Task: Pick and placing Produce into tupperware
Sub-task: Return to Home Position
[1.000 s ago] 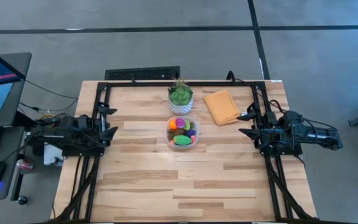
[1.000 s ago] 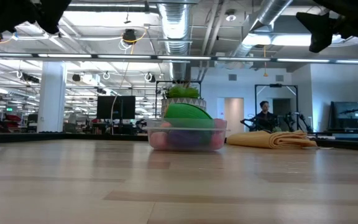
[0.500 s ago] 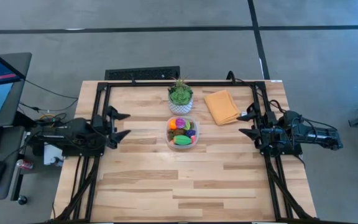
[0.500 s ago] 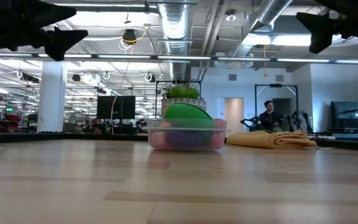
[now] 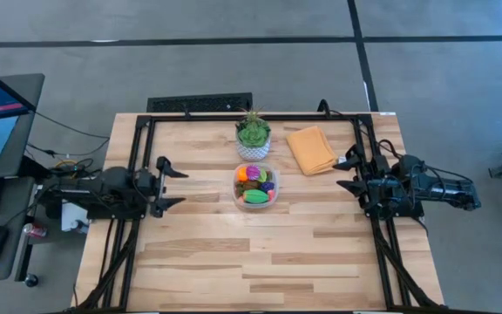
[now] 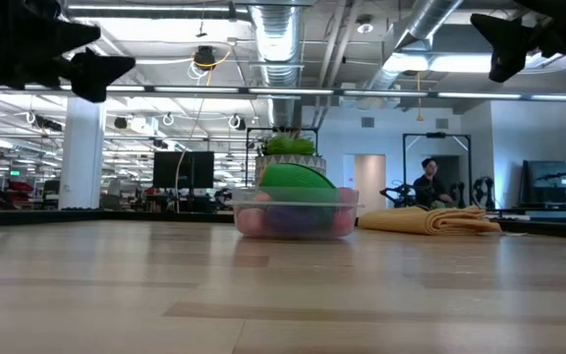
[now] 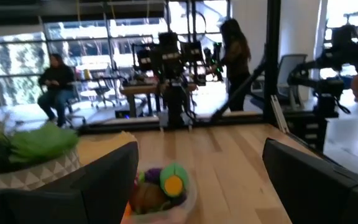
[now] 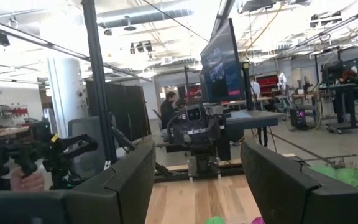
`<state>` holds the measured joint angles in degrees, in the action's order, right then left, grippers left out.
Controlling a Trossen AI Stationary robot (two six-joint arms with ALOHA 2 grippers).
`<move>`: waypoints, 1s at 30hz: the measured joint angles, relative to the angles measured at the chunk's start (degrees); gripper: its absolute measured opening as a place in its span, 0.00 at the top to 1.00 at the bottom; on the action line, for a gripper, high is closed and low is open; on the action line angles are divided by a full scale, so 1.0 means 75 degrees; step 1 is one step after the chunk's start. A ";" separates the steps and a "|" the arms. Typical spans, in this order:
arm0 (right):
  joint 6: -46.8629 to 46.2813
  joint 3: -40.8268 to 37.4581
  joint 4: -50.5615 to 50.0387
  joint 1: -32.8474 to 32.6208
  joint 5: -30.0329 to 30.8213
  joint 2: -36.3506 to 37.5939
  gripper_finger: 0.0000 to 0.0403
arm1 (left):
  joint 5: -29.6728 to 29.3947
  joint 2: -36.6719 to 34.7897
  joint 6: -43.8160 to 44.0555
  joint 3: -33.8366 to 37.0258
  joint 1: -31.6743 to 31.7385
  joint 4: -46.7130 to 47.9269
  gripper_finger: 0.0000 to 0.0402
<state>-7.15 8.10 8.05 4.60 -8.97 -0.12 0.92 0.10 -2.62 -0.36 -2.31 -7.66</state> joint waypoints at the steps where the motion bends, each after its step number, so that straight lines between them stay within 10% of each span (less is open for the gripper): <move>1: -0.0026 0.0000 0.0000 0.0000 0.0000 0.0000 0.35 | 0.0056 0.0000 0.0024 0.0000 0.0000 0.0125 0.17; 30: 0.0002 -0.0754 0.0535 -0.0469 0.0066 -0.0003 0.35 | -0.0191 0.0038 0.0916 0.0000 0.0003 0.0776 0.17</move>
<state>-7.14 2.44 12.07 1.08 -8.48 -0.14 -0.51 0.38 4.25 -0.36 -2.28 -1.84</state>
